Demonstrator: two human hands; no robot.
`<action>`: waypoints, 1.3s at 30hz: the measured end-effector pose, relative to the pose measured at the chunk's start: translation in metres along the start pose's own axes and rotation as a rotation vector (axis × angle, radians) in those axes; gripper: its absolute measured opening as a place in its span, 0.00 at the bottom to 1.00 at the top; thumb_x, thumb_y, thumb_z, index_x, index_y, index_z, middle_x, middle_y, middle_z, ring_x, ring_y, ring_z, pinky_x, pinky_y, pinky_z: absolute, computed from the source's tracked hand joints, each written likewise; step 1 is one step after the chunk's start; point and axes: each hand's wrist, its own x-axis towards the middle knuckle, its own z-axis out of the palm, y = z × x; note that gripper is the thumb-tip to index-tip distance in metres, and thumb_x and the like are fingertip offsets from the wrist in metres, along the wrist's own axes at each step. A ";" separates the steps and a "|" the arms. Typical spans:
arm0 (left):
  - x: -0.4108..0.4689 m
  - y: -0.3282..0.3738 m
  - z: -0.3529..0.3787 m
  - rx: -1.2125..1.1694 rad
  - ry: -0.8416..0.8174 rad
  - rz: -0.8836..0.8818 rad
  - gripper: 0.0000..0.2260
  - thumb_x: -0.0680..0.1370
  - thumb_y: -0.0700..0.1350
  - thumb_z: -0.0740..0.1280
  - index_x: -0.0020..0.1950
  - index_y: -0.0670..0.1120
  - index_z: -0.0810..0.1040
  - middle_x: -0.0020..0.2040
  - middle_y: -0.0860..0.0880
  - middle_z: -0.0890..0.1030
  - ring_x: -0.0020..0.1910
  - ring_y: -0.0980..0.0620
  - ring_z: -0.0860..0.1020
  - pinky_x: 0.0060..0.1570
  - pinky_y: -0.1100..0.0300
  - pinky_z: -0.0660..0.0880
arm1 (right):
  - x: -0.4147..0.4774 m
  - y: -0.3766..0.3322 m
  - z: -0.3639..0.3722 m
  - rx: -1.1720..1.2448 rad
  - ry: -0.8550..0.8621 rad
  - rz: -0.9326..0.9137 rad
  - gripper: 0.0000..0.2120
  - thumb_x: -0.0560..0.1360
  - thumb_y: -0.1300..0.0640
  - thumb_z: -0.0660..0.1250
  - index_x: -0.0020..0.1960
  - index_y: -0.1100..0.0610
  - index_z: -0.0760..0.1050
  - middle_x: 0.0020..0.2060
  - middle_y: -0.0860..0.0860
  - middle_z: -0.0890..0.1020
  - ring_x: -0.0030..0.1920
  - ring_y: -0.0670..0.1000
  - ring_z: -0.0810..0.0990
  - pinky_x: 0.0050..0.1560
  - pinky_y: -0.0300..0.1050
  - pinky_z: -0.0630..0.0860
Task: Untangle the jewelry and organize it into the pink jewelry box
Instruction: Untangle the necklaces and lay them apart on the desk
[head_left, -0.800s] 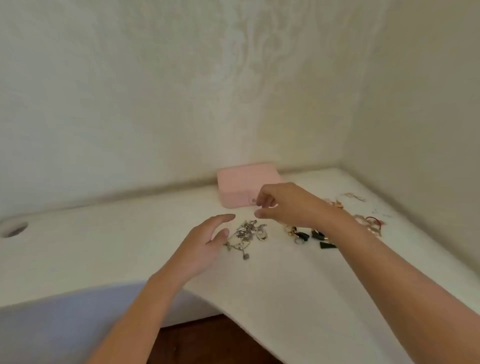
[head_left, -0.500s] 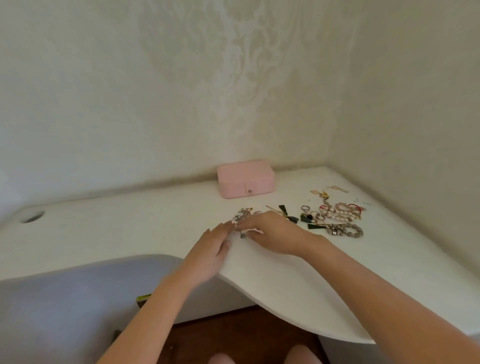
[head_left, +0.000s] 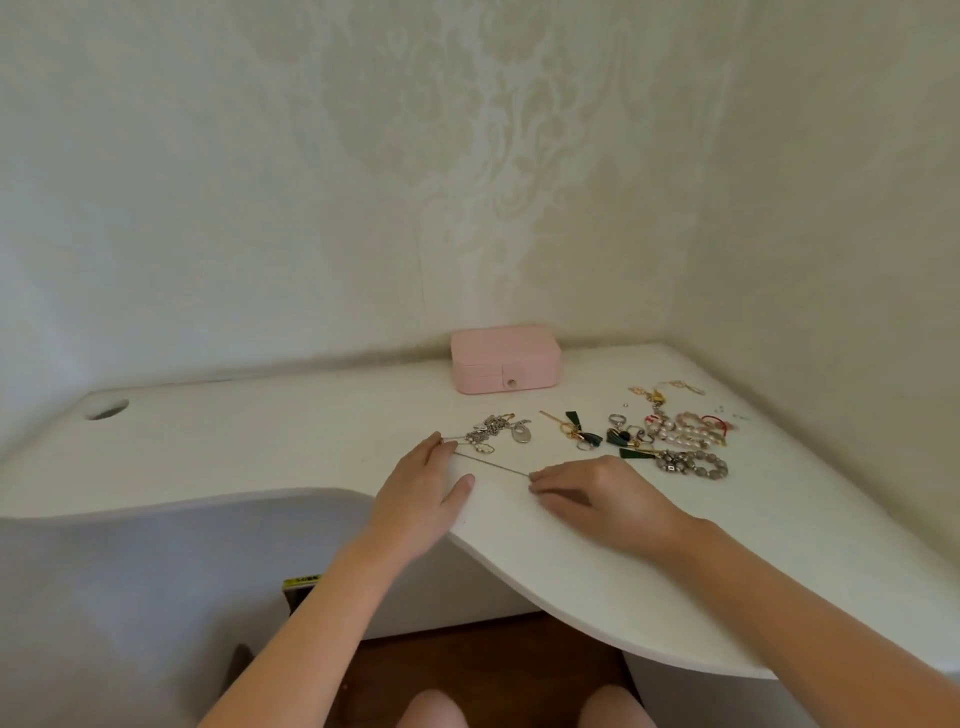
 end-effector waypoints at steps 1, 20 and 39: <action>-0.002 0.000 0.000 -0.016 0.025 0.001 0.23 0.81 0.53 0.58 0.74 0.47 0.62 0.76 0.49 0.60 0.74 0.51 0.59 0.70 0.60 0.55 | -0.001 0.000 -0.001 0.003 0.013 0.009 0.13 0.77 0.50 0.63 0.55 0.52 0.81 0.54 0.47 0.83 0.54 0.43 0.80 0.58 0.43 0.76; 0.041 0.007 0.002 -0.286 -0.106 0.096 0.18 0.83 0.40 0.53 0.70 0.50 0.69 0.69 0.50 0.73 0.71 0.52 0.65 0.67 0.64 0.61 | 0.017 0.000 0.008 -0.052 -0.046 -0.037 0.20 0.79 0.51 0.61 0.70 0.53 0.69 0.70 0.46 0.69 0.69 0.45 0.66 0.67 0.31 0.56; 0.070 -0.030 0.009 0.181 0.055 -0.385 0.25 0.82 0.55 0.47 0.76 0.44 0.56 0.78 0.45 0.54 0.75 0.41 0.54 0.72 0.43 0.51 | -0.002 0.023 0.006 -0.230 0.097 -0.117 0.24 0.80 0.41 0.48 0.63 0.51 0.75 0.45 0.50 0.83 0.47 0.51 0.80 0.50 0.48 0.76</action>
